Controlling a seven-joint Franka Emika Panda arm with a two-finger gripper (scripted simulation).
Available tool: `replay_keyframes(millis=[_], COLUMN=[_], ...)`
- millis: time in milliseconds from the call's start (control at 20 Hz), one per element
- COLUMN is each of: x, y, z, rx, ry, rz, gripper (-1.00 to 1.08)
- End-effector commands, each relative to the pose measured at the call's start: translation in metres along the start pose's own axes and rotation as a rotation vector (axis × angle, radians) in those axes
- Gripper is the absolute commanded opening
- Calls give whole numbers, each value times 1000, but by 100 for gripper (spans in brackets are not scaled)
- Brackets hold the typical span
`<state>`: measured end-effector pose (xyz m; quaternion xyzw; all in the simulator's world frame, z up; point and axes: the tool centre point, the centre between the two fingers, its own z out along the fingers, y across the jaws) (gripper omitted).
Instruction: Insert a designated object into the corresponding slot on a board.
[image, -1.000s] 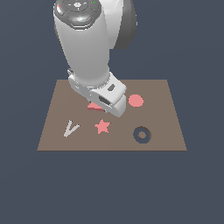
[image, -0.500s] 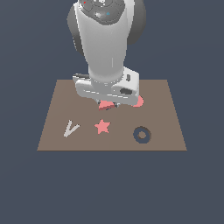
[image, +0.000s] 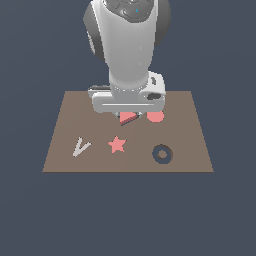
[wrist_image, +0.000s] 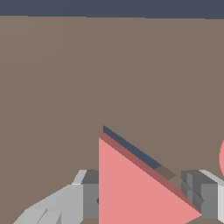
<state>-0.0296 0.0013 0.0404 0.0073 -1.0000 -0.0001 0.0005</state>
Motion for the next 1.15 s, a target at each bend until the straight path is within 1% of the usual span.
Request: replay_keyframes(millis=[0, 300, 600, 650, 1100], x=[2, 2, 3, 3, 3], y=[2, 2, 2, 2, 2], z=[0, 0, 10, 10, 10], rx=[0, 0, 0, 0, 0], ry=[0, 0, 0, 0, 0], rz=[-28, -36, -42, -42, -42], gripper=[-100, -100, -100, 100, 100])
